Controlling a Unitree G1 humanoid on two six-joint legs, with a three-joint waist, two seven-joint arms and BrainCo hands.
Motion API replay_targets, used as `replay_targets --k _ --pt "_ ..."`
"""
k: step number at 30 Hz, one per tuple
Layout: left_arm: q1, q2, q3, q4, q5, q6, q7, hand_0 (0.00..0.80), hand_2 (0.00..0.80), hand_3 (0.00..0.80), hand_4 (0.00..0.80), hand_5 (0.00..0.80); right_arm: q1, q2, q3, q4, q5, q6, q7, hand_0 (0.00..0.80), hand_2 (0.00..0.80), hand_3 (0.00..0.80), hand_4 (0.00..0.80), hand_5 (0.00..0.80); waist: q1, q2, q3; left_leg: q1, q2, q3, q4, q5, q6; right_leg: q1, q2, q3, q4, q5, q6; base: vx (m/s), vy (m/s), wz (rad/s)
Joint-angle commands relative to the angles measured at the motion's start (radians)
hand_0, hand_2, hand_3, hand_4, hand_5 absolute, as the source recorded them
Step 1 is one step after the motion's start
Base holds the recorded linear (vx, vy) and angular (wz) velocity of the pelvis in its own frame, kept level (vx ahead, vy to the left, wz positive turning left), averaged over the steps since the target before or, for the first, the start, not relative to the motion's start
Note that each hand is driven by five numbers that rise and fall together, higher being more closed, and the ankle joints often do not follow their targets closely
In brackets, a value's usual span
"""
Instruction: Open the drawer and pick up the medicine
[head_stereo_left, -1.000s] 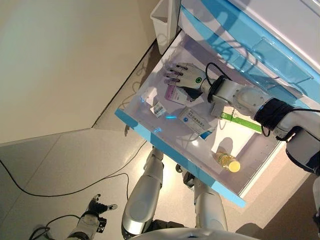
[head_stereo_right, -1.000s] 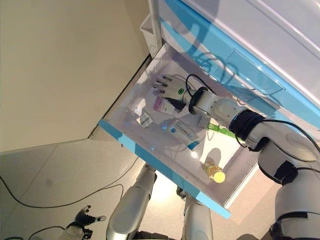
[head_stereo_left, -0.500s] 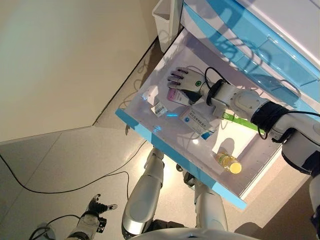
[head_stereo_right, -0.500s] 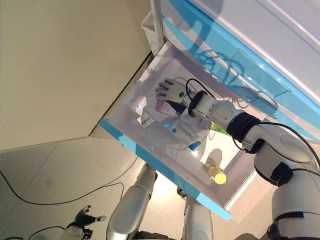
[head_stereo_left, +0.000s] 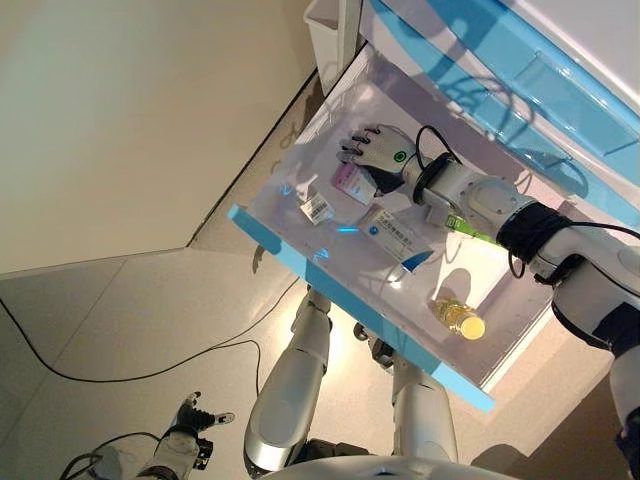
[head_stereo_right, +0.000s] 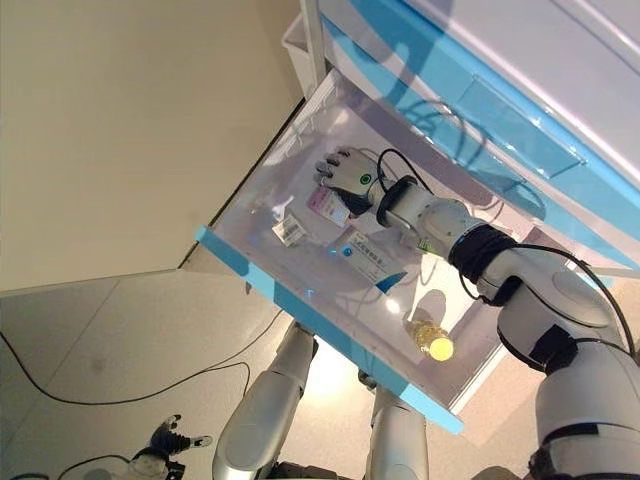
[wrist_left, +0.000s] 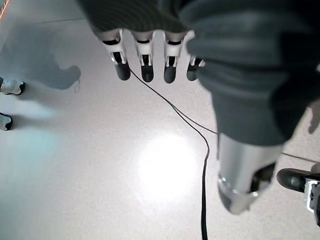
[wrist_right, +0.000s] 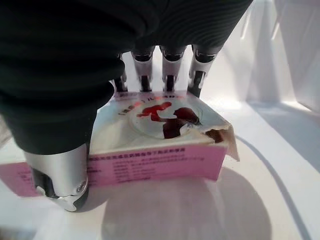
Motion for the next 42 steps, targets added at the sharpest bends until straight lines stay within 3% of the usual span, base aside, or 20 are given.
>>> replay_targets --k 1,3,4,10,11,12,15,16,18,19,20,21,24,42 --pt "0.047 0.019 0.03 0.038 0.016 0.014 0.012 0.0 0.0 0.0 0.0 0.0 0.038 -0.032 0.053 0.104 -0.042 0.048 0.034 0.8 0.8 0.8 0.8 0.8 0.025 -0.005 0.048 0.035 -0.049 0.035 0.025 -0.107 0.083 0.05 -0.065 0.054 -0.076 0.127 0.125 0.0 0.0 0.0" --pt "0.046 0.02 0.03 0.036 0.016 0.013 0.011 0.0 0.0 0.0 0.0 0.0 0.04 -0.031 0.053 0.102 -0.044 0.051 0.034 0.8 0.8 0.8 0.8 0.8 0.024 0.0 0.048 0.013 -0.047 0.037 0.029 -0.081 0.082 0.031 -0.063 0.045 -0.078 0.152 0.115 -0.054 0.026 -0.03" --pt "0.048 0.019 0.03 0.037 0.016 0.014 0.011 0.0 0.0 0.0 0.0 0.0 0.042 -0.031 0.055 0.101 -0.043 0.05 0.035 0.8 0.8 0.8 0.8 0.8 0.022 -0.005 0.048 0.032 -0.048 0.037 0.029 -0.109 0.082 0.044 -0.063 0.058 -0.071 0.126 0.123 -0.007 0.004 -0.06" --pt "0.051 0.023 0.034 0.037 0.019 0.014 0.006 0.0 0.0 0.0 0.0 0.0 0.035 -0.035 0.055 0.07 -0.035 0.043 0.038 0.8 0.8 0.8 0.8 0.8 0.016 -0.004 0.048 0.048 -0.044 0.04 0.03 -0.114 0.081 0.052 -0.061 0.068 -0.068 0.122 0.121 -0.005 -0.004 -0.05" --pt "0.048 0.026 0.034 0.035 0.02 0.013 0.005 0.0 0.0 0.0 0.0 0.0 0.029 -0.039 0.055 0.058 -0.03 0.041 0.037 0.8 0.8 0.8 0.8 0.8 0.017 0.0 0.048 0.034 -0.045 0.04 0.031 -0.087 0.08 0.043 -0.061 0.058 -0.075 0.146 0.112 0.0 0.0 0.0" --pt "0.049 0.028 0.037 0.036 0.022 0.013 0.003 0.0 0.0 0.0 0.0 0.0 0.021 -0.048 0.056 0.035 -0.015 0.034 0.04 0.8 0.8 0.8 0.8 0.8 0.014 -0.005 0.048 0.06 -0.044 0.041 0.031 -0.116 0.08 0.064 -0.062 0.072 -0.065 0.117 0.119 0.0 0.0 0.0" --pt "0.045 0.034 0.04 0.034 0.023 0.012 0.001 0.0 0.0 0.0 0.0 0.0 0.003 -0.062 0.059 -0.001 0.008 0.025 0.043 0.8 0.8 0.8 0.8 0.8 0.012 -0.005 0.048 0.068 -0.045 0.044 0.032 -0.118 0.08 0.073 -0.063 0.075 -0.064 0.116 0.118 -0.014 -0.004 0.01" --pt "0.044 0.037 0.041 0.031 0.025 0.011 0.001 0.0 0.0 0.0 0.0 0.0 -0.004 -0.066 0.058 -0.011 0.015 0.022 0.043 0.8 0.8 0.8 0.8 0.8 0.013 -0.002 0.048 0.055 -0.045 0.045 0.034 -0.091 0.08 0.066 -0.064 0.064 -0.071 0.143 0.11 -0.036 -0.007 0.01" --pt "0.041 0.04 0.044 0.033 0.027 0.011 -0.002 0.0 0.0 0.0 0.0 0.0 -0.019 -0.075 0.063 -0.034 0.031 0.014 0.05 0.8 0.8 0.8 0.8 0.8 0.011 -0.009 0.048 0.083 -0.045 0.047 0.034 -0.12 0.079 0.091 -0.062 0.078 -0.07 0.119 0.117 0.0 0.0 0.0" --pt "0.039 0.043 0.044 0.031 0.028 0.01 -0.003 0.0 0.0 0.0 0.0 0.0 -0.027 -0.08 0.064 -0.045 0.043 0.007 0.051 0.8 0.8 0.8 0.8 0.8 0.013 -0.006 0.048 0.074 -0.044 0.049 0.033 -0.092 0.079 0.087 -0.063 0.066 -0.079 0.147 0.11 -0.022 -0.001 -0.04" --pt "0.039 0.045 0.045 0.032 0.029 0.011 -0.007 0.0 0.0 0.0 0.0 0.0 -0.036 -0.087 0.068 -0.064 0.053 0.002 0.054 0.8 0.8 0.8 0.8 0.8 0.01 -0.012 0.048 0.098 -0.042 0.05 0.031 -0.119 0.078 0.107 -0.061 0.077 -0.078 0.123 0.117 -0.123 0.046 -0.02" --pt "0.04 0.048 0.045 0.028 0.031 0.009 -0.008 0.0 0.0 0.0 0.0 0.0 -0.043 -0.093 0.067 -0.078 0.065 -0.002 0.054 0.8 0.8 0.8 0.8 0.8 0.012 -0.009 0.048 0.088 -0.041 0.053 0.031 -0.091 0.077 0.102 -0.062 0.065 -0.086 0.15 0.11 -0.034 0.013 -0.06" --pt "0.036 0.055 0.054 0.027 0.036 0.011 -0.014 0.0 0.0 0.0 0.0 0.0 -0.053 -0.114 0.066 -0.143 0.098 -0.023 0.07 0.8 0.8 0.8 0.8 0.8 0.011 -0.015 0.048 0.118 -0.037 0.055 0.015 -0.084 0.078 0.134 -0.062 0.065 -0.095 0.153 0.112 -0.06 0.017 -0.07" --pt "0.066 0.042 0.102 0.049 0.092 0.019 -0.052 0.0 0.0 0.0 0.0 0.0 0.15 -0.181 -0.077 -0.408 0.397 -0.095 0.202 0.8 0.8 0.8 0.8 0.8 -0.037 0.017 -0.063 0.286 -0.039 0.071 -0.06 -0.068 0.079 0.29 -0.085 0.039 -0.124 0.134 0.118 -0.006 0.014 -0.04"
